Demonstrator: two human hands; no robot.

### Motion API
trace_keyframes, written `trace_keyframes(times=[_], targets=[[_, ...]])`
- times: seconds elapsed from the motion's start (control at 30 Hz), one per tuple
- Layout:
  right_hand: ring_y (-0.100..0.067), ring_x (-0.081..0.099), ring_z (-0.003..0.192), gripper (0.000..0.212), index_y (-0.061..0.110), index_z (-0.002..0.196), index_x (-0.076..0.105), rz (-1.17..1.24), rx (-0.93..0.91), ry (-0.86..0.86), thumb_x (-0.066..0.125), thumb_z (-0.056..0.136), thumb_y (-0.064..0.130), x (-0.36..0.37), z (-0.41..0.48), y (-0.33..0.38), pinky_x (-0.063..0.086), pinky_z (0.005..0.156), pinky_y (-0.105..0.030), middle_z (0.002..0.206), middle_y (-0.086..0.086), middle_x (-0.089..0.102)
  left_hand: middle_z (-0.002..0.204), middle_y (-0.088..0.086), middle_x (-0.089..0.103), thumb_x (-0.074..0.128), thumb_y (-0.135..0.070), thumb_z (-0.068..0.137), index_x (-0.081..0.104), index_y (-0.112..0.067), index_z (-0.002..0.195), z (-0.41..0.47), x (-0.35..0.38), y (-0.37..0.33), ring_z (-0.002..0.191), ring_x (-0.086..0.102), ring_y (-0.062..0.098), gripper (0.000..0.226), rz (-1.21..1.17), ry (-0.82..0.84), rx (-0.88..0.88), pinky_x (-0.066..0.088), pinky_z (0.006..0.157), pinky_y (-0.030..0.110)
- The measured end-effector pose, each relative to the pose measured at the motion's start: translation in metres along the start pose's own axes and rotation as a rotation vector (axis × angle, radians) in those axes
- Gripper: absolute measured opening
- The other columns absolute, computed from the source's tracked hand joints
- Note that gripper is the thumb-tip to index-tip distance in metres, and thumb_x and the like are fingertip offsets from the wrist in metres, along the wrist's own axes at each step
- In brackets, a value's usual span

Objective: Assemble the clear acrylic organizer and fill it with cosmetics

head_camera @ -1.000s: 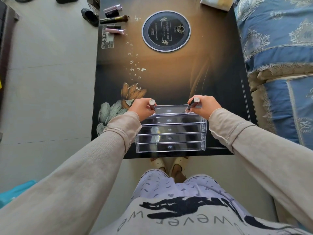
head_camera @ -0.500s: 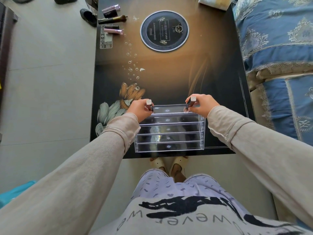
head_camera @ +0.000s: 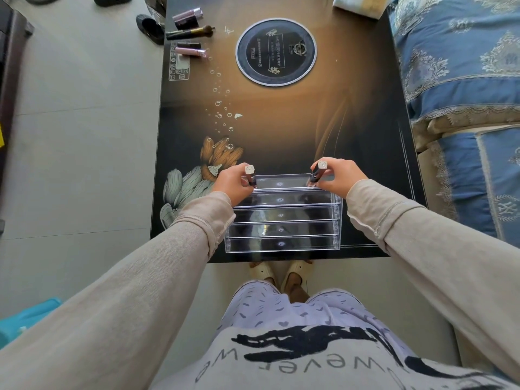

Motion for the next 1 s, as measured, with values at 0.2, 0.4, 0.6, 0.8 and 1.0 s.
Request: trace_keyframes(times=[0.2,0.4,0.6,0.8,1.0], targets=[[-0.026,0.062,0.103,0.035,0.006,0.116,0.057,0.11,0.134,-0.125,0.061,0.082,0.0,0.003,-0.024,-0.036,0.046,0.092,-0.03,0.115,-0.013,0.064,0.123,0.013,0.057,0.064,-0.007,0.08,0.048,-0.01,0.127,-0.02,0.001,0.024,0.112,0.056,0.028,0.05,0.061,-0.083,-0.115,0.046,0.099,0.037],[-0.02,0.06,0.085,0.021,0.004,0.102,0.065,0.167,0.388,-0.048,0.061,0.082,-0.001,0.06,-0.096,-0.104,0.044,0.084,-0.025,0.104,-0.016,0.07,0.109,0.013,0.064,0.058,-0.007,0.085,0.06,-0.009,0.112,-0.093,0.034,0.089,0.1,0.06,0.027,0.028,0.005,-0.039,-0.315,0.048,0.091,0.034],[-0.021,0.054,0.085,0.022,-0.007,0.107,0.061,0.284,0.657,0.117,0.054,0.086,-0.007,0.119,-0.162,-0.148,0.045,0.07,-0.025,0.109,-0.021,0.064,0.087,0.003,0.059,0.055,-0.011,0.088,0.066,-0.012,0.096,-0.163,0.088,0.15,0.083,0.053,0.017,0.014,-0.029,0.348,-0.5,0.041,0.078,0.022],[-0.019,0.047,0.054,0.016,-0.004,0.097,0.059,0.402,0.802,0.035,0.05,0.085,-0.009,0.126,-0.18,-0.16,0.042,0.041,-0.02,0.074,-0.012,0.056,0.095,0.011,0.068,0.053,-0.013,0.089,0.067,-0.013,0.092,-0.179,0.082,0.171,0.093,0.062,0.025,0.014,-0.043,0.315,-0.56,0.048,0.083,0.027],[-0.027,0.057,0.093,0.02,-0.003,0.104,0.063,0.187,0.691,0.206,0.055,0.086,0.001,0.131,-0.159,-0.139,0.044,0.084,-0.03,0.1,-0.015,0.062,0.09,0.012,0.065,0.051,-0.009,0.088,0.063,-0.022,0.078,-0.195,0.078,0.185,0.087,0.06,0.027,0.021,-0.146,0.195,-0.651,0.047,0.08,0.027]])
Point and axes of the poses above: each hand's wrist, its own z-axis towards the middle knuckle, its own x-axis out of the palm, y = z × x, the point moved 8 cm from there along z, towards the middle knuckle
